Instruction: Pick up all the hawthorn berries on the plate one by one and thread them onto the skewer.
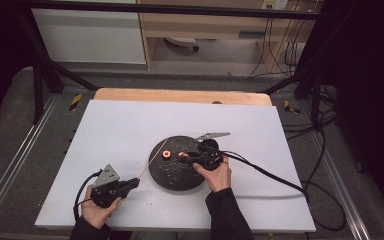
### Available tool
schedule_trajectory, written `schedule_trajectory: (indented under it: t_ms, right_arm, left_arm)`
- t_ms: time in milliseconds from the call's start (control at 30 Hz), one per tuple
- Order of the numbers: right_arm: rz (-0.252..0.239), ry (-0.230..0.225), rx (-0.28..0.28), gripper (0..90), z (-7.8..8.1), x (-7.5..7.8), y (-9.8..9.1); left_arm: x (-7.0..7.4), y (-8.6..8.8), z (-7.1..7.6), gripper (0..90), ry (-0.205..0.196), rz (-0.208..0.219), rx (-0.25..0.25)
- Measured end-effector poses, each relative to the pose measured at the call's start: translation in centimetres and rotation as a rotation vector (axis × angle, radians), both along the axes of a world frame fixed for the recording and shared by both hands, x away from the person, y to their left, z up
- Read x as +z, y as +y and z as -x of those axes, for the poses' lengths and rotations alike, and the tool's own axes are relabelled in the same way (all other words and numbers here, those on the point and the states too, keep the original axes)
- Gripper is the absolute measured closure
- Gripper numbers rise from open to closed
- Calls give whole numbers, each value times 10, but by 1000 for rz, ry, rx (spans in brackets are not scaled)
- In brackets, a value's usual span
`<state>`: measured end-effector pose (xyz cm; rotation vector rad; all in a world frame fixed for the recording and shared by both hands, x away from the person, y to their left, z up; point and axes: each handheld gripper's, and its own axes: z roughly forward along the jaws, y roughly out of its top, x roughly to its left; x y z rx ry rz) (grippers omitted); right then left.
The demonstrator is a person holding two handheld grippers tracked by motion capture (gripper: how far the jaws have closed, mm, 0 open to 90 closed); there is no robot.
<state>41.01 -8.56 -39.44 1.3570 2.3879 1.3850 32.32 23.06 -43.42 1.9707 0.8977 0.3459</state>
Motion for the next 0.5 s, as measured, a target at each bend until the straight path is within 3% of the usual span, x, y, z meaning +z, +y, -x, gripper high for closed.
schedule_trajectory:
  t_ms: [67,100,133,167,367,500]
  right_arm:
    - [-49,-16,-13,624,4,-3,-2]
    - [-95,-44,-33,625,8,-5,-4]
    - [-95,-44,-33,625,8,-5,-4]
    - [-137,-58,-45,624,12,-8,-5]
    - [-223,-123,-96,624,23,-15,-7]
    - [-265,-139,-110,625,26,-17,-6]
  left_arm:
    - [-1,-1,1,879,1,-1,0]
    - [-1,-2,1,879,1,-1,1]
    - [-1,-3,1,879,0,-3,-1]
    - [-1,-3,1,879,-2,-4,0]
    - [-2,-6,3,879,-9,3,9]
    - [-2,-9,4,879,-12,5,17]
